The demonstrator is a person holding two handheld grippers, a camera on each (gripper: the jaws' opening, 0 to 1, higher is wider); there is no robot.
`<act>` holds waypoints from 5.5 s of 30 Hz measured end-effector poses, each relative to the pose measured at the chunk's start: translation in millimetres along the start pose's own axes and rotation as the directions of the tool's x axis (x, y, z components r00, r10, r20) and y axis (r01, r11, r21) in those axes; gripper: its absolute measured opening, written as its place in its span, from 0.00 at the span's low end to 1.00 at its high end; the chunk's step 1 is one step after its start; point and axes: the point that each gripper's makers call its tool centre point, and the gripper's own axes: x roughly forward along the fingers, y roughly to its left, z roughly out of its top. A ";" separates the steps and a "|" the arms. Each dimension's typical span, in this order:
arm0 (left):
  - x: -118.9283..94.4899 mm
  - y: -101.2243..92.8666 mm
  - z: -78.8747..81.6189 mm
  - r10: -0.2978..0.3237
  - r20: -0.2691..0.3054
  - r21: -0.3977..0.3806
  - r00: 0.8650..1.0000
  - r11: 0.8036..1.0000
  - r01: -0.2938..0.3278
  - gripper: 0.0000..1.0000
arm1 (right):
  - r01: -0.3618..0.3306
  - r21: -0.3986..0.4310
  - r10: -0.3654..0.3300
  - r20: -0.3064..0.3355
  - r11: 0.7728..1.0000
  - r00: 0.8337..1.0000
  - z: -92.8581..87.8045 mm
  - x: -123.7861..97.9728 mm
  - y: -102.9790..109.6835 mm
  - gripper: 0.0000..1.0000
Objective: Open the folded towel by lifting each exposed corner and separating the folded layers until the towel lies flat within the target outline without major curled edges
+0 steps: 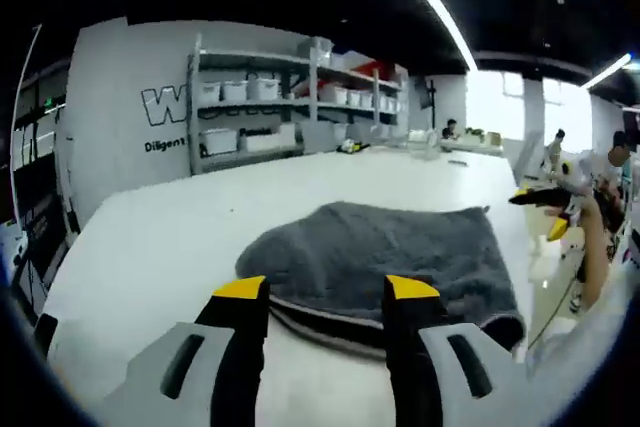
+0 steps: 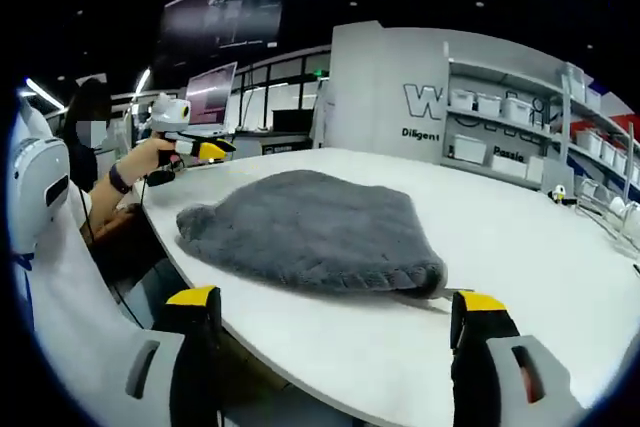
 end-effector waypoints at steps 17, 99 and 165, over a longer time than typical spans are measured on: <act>-72.1 -36.9 -67.9 0.095 -0.102 0.011 0.990 0.995 -0.094 0.99 | -0.159 -0.094 0.156 -0.045 0.983 0.987 13.7 46.1 75.0 0.97; -85.2 -43.9 -71.3 0.092 -0.021 -0.070 0.996 0.993 -0.093 0.98 | 0.211 -0.080 -0.216 -0.063 0.974 0.974 7.6 -38.1 -29.0 0.88; -72.8 -63.2 -74.1 0.063 -0.022 -0.075 0.998 0.995 -0.064 0.98 | 0.075 -0.228 -0.084 -0.029 0.971 0.996 147.2 99.7 -95.9 0.00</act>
